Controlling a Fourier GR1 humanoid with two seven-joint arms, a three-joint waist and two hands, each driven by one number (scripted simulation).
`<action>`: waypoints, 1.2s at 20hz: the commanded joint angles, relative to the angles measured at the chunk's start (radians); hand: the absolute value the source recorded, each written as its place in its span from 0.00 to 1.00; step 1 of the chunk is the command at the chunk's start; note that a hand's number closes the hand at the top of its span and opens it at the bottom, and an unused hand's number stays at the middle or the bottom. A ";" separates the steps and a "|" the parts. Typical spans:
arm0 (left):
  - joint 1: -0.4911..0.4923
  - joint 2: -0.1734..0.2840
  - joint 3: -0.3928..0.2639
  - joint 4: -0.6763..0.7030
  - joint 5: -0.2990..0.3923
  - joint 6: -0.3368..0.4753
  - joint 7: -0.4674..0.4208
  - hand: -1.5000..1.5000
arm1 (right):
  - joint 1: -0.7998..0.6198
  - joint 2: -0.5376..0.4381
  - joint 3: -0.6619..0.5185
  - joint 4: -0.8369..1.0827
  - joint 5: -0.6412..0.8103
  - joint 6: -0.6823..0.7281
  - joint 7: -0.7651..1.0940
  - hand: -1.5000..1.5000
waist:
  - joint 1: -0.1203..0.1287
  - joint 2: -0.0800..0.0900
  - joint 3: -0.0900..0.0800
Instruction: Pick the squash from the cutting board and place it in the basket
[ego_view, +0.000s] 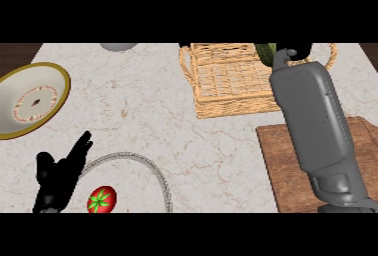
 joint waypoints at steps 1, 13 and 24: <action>0.053 -0.025 -0.026 0.067 -0.015 0.004 0.025 0.50 | -0.001 -0.081 0.006 0.097 0.090 -0.006 0.017 1.00 | 0.002 0.009 -0.014; 0.029 -0.003 0.013 0.036 -0.001 -0.004 0.110 0.50 | 0.097 -0.142 0.012 0.017 0.031 0.060 -0.150 0.00 | -0.011 0.002 -0.013; 0.050 -0.037 0.010 0.088 -0.026 0.000 0.024 0.50 | 0.129 -0.274 -0.173 -0.138 -0.096 0.083 -0.061 0.00 | -0.027 -0.002 -0.013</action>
